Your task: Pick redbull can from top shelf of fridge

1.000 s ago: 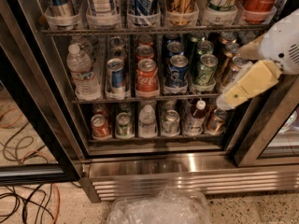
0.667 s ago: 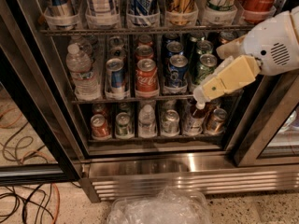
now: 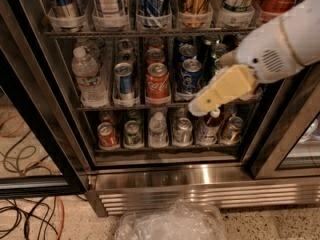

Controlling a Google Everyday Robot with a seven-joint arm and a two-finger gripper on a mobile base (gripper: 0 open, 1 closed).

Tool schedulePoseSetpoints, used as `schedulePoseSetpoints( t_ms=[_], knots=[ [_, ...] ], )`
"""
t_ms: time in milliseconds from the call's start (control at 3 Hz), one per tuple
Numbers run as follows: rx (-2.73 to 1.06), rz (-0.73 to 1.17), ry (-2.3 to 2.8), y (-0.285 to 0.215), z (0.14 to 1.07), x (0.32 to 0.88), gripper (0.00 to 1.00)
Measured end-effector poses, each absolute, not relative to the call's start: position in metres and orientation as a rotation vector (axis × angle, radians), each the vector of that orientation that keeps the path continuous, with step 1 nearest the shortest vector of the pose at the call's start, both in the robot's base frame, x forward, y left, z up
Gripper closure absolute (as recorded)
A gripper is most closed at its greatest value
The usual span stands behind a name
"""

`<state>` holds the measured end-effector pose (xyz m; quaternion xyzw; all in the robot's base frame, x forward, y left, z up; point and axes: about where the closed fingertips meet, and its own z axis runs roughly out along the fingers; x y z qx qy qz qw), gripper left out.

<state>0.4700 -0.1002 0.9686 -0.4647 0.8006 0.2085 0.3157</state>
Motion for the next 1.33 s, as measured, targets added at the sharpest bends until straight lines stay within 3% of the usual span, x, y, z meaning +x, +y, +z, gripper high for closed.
schedulePoseSetpoints(
  t_ms=[667,1333],
  knots=[
    [-1.271,0.469,2.215,0.010,0.941,0.466,0.00],
    [-1.024,0.759,2.158,0.083,0.911,0.436,0.00]
  ],
)
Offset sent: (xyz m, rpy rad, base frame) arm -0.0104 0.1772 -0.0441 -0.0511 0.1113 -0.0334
